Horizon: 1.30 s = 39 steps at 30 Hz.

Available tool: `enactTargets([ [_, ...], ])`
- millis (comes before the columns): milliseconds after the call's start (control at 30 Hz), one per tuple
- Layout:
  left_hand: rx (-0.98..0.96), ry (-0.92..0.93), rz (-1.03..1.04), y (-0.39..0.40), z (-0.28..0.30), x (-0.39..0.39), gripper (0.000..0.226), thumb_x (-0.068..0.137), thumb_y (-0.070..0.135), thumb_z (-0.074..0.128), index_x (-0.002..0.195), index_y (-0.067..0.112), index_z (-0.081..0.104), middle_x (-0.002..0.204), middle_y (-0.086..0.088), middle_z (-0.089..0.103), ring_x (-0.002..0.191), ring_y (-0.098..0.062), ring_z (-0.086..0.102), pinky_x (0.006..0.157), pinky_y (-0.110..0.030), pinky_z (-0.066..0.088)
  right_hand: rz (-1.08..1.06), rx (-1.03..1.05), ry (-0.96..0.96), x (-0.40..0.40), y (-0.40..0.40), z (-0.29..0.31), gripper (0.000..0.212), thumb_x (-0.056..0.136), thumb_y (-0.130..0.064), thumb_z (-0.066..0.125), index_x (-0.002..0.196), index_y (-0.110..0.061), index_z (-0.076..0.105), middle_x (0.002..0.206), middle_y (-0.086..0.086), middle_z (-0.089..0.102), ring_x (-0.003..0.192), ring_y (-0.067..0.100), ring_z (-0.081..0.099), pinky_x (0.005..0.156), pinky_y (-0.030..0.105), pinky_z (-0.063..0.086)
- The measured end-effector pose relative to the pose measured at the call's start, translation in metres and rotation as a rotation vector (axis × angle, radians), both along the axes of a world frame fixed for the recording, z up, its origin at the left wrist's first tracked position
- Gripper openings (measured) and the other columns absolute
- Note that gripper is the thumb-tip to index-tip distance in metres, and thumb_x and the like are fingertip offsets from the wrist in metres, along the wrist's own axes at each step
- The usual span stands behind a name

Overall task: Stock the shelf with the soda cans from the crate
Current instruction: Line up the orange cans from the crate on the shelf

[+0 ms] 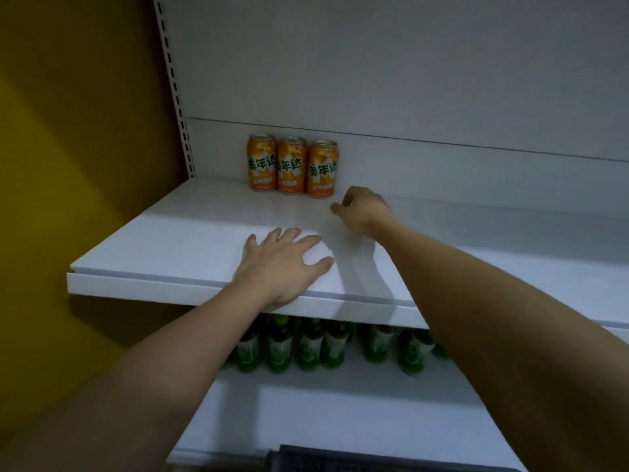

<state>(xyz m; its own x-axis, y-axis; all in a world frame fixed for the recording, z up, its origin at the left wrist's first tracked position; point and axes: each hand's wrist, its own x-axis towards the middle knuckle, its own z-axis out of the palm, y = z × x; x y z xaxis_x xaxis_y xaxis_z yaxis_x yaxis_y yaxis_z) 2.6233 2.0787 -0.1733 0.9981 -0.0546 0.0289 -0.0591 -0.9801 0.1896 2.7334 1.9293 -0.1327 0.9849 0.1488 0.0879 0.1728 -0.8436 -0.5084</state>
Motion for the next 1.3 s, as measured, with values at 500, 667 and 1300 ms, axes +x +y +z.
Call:
enactTargets([
  [500, -0.072, -0.307, 0.189, -0.049, 0.002, -0.091, 0.036, 0.095, 0.036, 0.039, 0.119, 0.021, 0.061, 0.123, -0.006, 0.056, 0.115, -0.028, 0.046, 0.093, -0.044, 0.040, 0.009, 0.042, 0.071, -0.198, -0.073, -0.028, 0.024, 0.096, -0.038, 0.053, 0.104, -0.016, 0.060, 0.095, 0.003, 0.062, 0.084, 0.023, 0.063, 0.079, 0.039, 0.056],
  [667, -0.353, -0.278, 0.149, -0.069, -0.027, -0.144, 0.024, 0.094, 0.037, 0.046, 0.108, 0.027, 0.063, 0.111, 0.003, 0.060, 0.103, -0.021, 0.053, 0.085, -0.041, 0.050, 0.006, 0.064, 0.127, -0.242, -0.097, -0.071, 0.023, 0.094, -0.041, 0.055, 0.101, -0.020, 0.060, 0.096, 0.002, 0.065, 0.084, 0.022, 0.063, 0.081, 0.042, 0.056],
  [1300, -0.631, 0.581, 0.436, -0.130, -0.274, -0.250, 0.020, 0.095, 0.030, 0.048, 0.097, 0.020, 0.066, 0.094, -0.004, 0.065, 0.089, -0.025, 0.060, 0.077, -0.030, 0.046, -0.039, -0.035, 0.665, -0.343, -0.116, -0.308, 0.043, 0.091, -0.038, 0.060, 0.124, -0.012, 0.050, 0.123, 0.016, 0.059, 0.103, 0.032, 0.060, 0.085, 0.042, 0.052],
])
